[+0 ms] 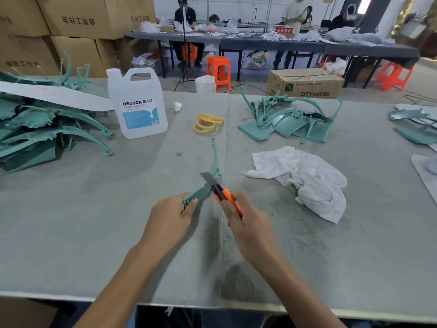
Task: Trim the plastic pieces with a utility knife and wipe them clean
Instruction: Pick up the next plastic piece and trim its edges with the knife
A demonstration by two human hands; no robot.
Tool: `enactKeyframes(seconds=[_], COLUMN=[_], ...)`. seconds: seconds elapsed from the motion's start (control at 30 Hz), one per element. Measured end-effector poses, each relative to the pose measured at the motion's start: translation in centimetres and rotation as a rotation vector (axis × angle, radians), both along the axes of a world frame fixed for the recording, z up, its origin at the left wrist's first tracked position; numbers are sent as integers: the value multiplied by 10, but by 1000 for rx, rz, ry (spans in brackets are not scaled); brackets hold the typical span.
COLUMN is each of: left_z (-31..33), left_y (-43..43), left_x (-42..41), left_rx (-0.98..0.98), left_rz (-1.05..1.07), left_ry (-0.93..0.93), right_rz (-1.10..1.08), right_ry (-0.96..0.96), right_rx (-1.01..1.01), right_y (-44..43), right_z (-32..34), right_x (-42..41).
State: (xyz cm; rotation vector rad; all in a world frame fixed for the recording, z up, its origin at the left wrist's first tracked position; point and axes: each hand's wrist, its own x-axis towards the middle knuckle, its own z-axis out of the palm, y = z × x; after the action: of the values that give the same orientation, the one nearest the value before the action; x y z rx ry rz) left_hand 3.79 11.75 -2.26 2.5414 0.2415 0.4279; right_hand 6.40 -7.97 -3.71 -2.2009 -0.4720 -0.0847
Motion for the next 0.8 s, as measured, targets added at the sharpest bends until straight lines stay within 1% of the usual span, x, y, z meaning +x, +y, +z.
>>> enactKeyframes(seconds=[0.07,0.17,0.23,0.3,0.4,0.43,0.5,0.57,0.63,0.7,0.8], left_z=[0,0,-1,0,0,-1,-2,-4,-10,-18,-22], left_y=[1,-1,-3,0,2,2,1,1,5,7,6], left_x=[-1,-1,1,3,2,2,3,5,7,7,5], left_rx=[-2,12,17,-6,-8,-3,-21,-38,-96,-179,-293], left_rz=[6,-5,6,29,23,23,29,41,73,114,176], left_ry=[6,-17,-12,-5,8,5,-14,-19,-33,-13,2], right_rz=[18,-93,-143,-127,-11,-11,-78,-116,-122,-130,-89], right_ry=[8,85,58,6,2,26,82,71,50,46,48], right_rx=[10,19,-31,-22,-12,-7,8,-34,-33,16,60], right_y=[6,3,-3,-1,9,9,5,-3,-7,-10,-13], right_z=[-1,5,7,8,6,6,10,15,20,24,29], right_x=[-1,16,27,26,14,15,25,34,36,32,18])
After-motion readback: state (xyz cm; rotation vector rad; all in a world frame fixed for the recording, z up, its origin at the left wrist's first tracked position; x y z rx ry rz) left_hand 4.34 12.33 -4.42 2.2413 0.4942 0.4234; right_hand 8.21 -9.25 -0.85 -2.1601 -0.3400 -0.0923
